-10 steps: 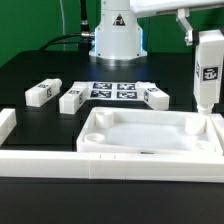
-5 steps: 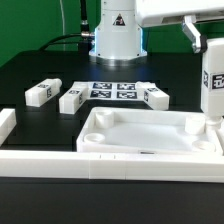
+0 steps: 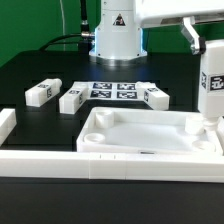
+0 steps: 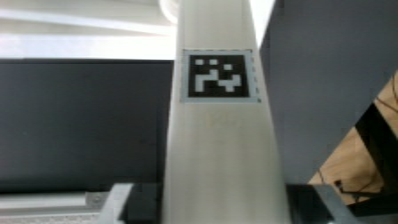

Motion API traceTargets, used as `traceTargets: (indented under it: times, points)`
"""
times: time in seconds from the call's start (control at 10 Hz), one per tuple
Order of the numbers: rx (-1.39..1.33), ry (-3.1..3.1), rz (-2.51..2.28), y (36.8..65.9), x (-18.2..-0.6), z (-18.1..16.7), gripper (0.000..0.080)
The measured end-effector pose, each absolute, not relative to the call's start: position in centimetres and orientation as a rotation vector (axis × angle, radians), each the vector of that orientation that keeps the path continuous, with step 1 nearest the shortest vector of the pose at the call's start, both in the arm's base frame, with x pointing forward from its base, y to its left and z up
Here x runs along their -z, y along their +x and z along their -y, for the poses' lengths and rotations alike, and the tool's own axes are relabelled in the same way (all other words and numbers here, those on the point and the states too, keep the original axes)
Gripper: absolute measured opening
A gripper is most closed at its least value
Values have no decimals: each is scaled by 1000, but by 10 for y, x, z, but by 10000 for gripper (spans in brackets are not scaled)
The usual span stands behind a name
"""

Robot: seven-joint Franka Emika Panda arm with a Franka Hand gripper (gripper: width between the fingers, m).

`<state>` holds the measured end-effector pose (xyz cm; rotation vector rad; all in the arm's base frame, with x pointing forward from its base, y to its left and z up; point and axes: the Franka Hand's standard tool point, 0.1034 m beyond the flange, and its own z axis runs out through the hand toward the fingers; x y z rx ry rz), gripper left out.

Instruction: Assemble desk

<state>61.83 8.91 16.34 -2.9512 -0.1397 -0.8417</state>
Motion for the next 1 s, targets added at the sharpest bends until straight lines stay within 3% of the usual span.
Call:
traceTargets:
  times: [0.6,1.0]
  points:
    - [824,-2959,190,619,-162,-92,291]
    - [807,-2990,359,647,-165,-73,291]
